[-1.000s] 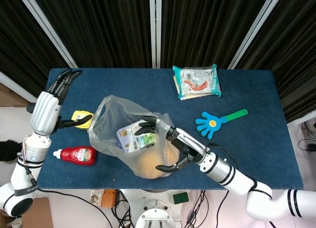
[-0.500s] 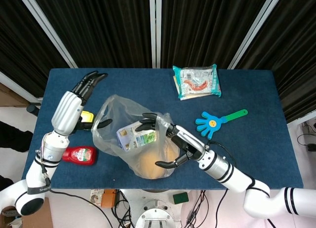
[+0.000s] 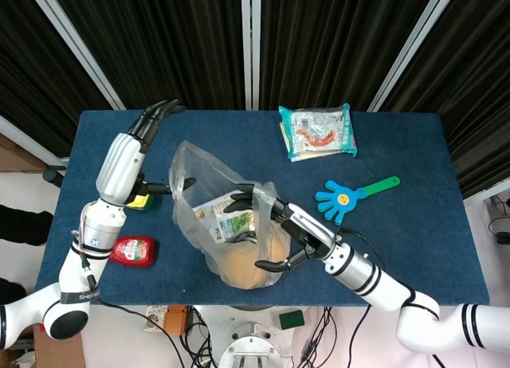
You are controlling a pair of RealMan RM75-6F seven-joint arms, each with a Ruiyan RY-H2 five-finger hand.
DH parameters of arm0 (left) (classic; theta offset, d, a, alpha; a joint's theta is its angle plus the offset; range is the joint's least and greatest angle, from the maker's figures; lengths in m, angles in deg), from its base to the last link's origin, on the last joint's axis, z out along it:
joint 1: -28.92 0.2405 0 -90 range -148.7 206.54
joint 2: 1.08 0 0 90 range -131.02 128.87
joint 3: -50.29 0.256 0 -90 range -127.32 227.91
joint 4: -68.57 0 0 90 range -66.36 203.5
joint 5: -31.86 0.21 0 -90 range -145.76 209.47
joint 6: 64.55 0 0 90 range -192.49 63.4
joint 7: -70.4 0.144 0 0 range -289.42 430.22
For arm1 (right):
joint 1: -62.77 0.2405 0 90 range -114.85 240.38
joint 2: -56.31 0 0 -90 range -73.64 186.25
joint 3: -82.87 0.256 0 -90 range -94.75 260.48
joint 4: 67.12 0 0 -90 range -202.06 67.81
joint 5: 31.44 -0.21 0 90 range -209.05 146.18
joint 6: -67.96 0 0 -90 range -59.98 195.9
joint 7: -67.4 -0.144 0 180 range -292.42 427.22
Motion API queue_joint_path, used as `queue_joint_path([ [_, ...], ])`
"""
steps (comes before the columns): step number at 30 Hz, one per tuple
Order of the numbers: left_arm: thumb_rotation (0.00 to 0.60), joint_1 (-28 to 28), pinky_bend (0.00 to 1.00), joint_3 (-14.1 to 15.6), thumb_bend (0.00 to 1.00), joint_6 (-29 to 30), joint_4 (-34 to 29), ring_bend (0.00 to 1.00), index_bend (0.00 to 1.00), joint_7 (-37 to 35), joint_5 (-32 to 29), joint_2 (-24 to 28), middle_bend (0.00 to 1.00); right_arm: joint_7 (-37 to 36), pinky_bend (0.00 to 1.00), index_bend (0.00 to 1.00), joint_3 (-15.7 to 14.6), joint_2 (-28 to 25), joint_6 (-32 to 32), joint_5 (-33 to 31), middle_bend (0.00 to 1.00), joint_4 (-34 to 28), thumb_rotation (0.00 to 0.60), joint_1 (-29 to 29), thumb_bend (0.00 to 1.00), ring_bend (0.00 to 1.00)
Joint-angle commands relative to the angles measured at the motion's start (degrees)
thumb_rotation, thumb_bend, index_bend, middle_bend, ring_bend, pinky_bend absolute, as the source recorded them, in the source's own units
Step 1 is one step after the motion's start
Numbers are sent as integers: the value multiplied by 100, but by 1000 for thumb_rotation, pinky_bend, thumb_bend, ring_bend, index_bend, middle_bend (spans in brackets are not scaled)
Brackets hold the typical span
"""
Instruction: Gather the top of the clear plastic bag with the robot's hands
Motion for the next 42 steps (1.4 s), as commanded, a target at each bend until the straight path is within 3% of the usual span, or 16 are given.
queue_joint_path([
  [1, 600, 2, 200, -40, 70, 31, -47, 82, 75, 33, -17, 47, 171, -20, 131, 74, -2, 11, -3, -18, 179, 25, 600, 7, 221, 62],
  [10, 600, 4, 200, -35, 70, 121, -303, 81, 81, 400, 63, 166, 171, 209, 125, 74, 83, 186, -177, -180, 169, 158, 600, 160, 222, 57],
  [21, 600, -104, 200, -295, 70, 186, -544, 81, 80, 739, -104, 391, 171, 615, 78, 75, 213, 519, -512, -545, 138, 399, 600, 362, 221, 14],
  [42, 600, -198, 200, -255, 70, 83, -604, 81, 80, 840, -260, 490, 171, 848, 71, 75, 529, 1010, -1074, -864, 129, 641, 600, 864, 214, 12],
])
